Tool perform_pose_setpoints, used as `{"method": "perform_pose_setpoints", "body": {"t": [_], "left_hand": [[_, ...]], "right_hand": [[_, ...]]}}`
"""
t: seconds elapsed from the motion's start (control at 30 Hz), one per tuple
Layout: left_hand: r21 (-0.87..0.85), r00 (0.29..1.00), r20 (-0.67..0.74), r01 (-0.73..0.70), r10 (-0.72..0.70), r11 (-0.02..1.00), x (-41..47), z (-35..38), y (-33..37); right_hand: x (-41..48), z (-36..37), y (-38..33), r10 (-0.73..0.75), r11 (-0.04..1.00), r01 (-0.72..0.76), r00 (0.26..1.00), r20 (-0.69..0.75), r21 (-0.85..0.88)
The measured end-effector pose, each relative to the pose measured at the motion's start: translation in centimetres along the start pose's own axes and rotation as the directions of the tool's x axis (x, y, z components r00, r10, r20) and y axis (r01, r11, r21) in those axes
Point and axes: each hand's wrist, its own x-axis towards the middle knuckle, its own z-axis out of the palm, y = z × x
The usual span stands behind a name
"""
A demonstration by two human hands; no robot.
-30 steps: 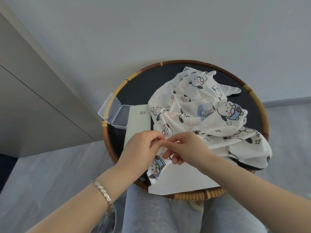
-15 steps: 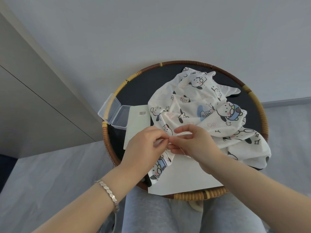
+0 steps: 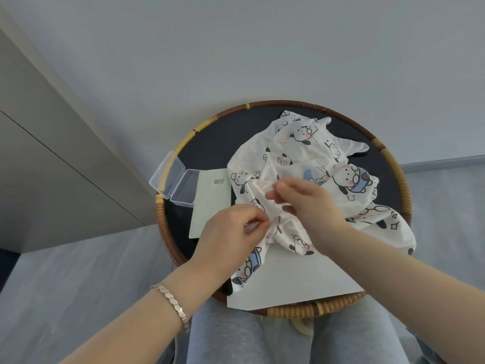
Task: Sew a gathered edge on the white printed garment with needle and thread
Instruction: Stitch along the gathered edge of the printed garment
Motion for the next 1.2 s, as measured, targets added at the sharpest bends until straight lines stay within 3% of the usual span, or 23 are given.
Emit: {"method": "perform_pose_setpoints", "body": {"t": [0.1, 0.13, 0.17, 0.2, 0.23, 0.27, 0.3, 0.33, 0.37, 0.4, 0.43, 0.47, 0.53, 0.6, 0.63, 0.7, 0.77, 0.83, 0.93, 1.03, 1.07, 1.17, 1.2], "left_hand": [[-0.055, 0.998, 0.036, 0.044, -0.042, 0.998, 0.2, 0.0, 0.2], [-0.112, 0.996, 0.048, 0.082, -0.077, 0.990, 0.3, -0.1, 0.3], [-0.171, 0.992, 0.068, 0.115, -0.105, 0.979, 0.4, -0.2, 0.3], [-0.214, 0.989, 0.086, 0.132, -0.116, 0.968, 0.6, -0.2, 0.3], [-0.237, 0.988, 0.100, 0.136, -0.115, 0.962, 0.6, -0.2, 0.2], [-0.251, 0.988, 0.106, 0.133, -0.109, 0.959, 0.7, -0.3, 0.1], [-0.263, 0.988, 0.110, 0.131, -0.105, 0.956, 0.7, -0.3, 0.0], [-0.276, 0.988, 0.111, 0.133, -0.106, 0.952, 0.7, -0.3, -0.1], [-0.287, 0.988, 0.114, 0.137, -0.108, 0.948, 0.7, -0.3, -0.1], [-0.293, 0.987, 0.118, 0.141, -0.110, 0.946, 0.7, -0.2, -0.2], [-0.292, 0.987, 0.119, 0.142, -0.111, 0.946, 0.6, -0.1, -0.3], [-0.290, 0.987, 0.116, 0.142, -0.113, 0.946, 0.6, 0.0, -0.4], [-0.289, 0.988, 0.104, 0.142, -0.116, 0.947, 0.6, 0.1, -0.6], [-0.298, 0.988, 0.102, 0.139, -0.113, 0.944, 0.6, 0.3, -0.7], [-0.302, 0.988, 0.104, 0.138, -0.111, 0.943, 0.6, 0.3, -0.6], [-0.305, 0.989, 0.099, 0.133, -0.107, 0.943, 0.6, 0.3, -0.6], [-0.295, 0.991, 0.092, 0.124, -0.100, 0.947, 0.5, 0.2, -0.6], [-0.279, 0.991, 0.099, 0.112, -0.087, 0.954, 0.5, 0.0, -0.5], [-0.249, 0.992, 0.109, 0.092, -0.067, 0.964, 0.3, -0.3, -0.4], [-0.232, 0.993, 0.110, 0.074, -0.050, 0.970, 0.2, -0.6, -0.4], [-0.229, 0.993, 0.108, 0.070, -0.046, 0.971, 0.1, -0.7, -0.4], [-0.242, 0.994, 0.103, 0.070, -0.046, 0.968, 0.1, -0.8, -0.3], [-0.245, 0.993, 0.105, 0.071, -0.046, 0.967, 0.1, -0.8, -0.2]], "right_hand": [[1.2, -0.2, -0.6, 0.058, 0.925, -0.084, 0.995, 0.081, 0.372], [1.6, -0.4, -0.7, 0.046, 0.918, -0.092, 0.991, 0.125, 0.386], [2.0, -0.7, -0.6, 0.009, 0.959, -0.048, 0.990, 0.140, 0.280], [2.5, -1.2, -0.3, -0.068, 0.997, 0.062, 0.987, 0.143, 0.044], [3.0, -2.0, 0.0, -0.167, 0.933, 0.209, 0.973, 0.161, -0.292], [3.6, -3.0, 0.2, -0.247, 0.720, 0.327, 0.945, 0.214, -0.612], [4.3, -4.1, 0.4, -0.258, 0.429, 0.370, 0.925, 0.280, -0.824], [4.9, -5.1, 0.2, -0.217, 0.148, 0.335, 0.929, 0.300, -0.931], [5.3, -6.0, -0.1, -0.175, -0.055, 0.253, 0.950, 0.258, -0.966], [5.5, -6.7, -0.5, -0.171, -0.145, 0.159, 0.968, 0.183, -0.977], [5.7, -7.2, -0.6, -0.192, -0.129, 0.083, 0.975, 0.107, -0.988], [5.8, -7.4, -0.9, -0.209, -0.028, 0.037, 0.977, 0.042, -0.999], [5.4, -6.9, -1.1, -0.205, 0.353, 0.067, 0.979, -0.008, -0.933], [4.2, -5.4, -1.6, -0.082, 0.651, 0.127, 0.992, 0.097, -0.748], [3.4, -4.6, -1.8, 0.005, 0.734, 0.125, 0.982, 0.189, -0.668], [2.1, -3.4, -2.0, 0.157, 0.794, 0.102, 0.919, 0.363, -0.600], [1.6, -2.7, -1.8, 0.211, 0.789, 0.120, 0.868, 0.449, -0.603], [1.6, -2.3, -1.8, 0.192, 0.794, 0.126, 0.876, 0.443, -0.594], [2.2, -2.5, -1.6, 0.153, 0.842, 0.059, 0.927, 0.343, -0.536], [3.6, -3.5, -1.5, 0.123, 0.785, 0.003, 0.979, 0.161, -0.620], [4.6, -4.2, -1.3, 0.093, 0.704, -0.020, 0.994, 0.064, -0.710], [6.8, -6.9, -0.8, -0.082, 0.273, -0.187, 0.973, -0.216, -0.944], [7.3, -7.6, -0.7, -0.135, 0.218, -0.221, 0.958, -0.253, -0.951]]}}
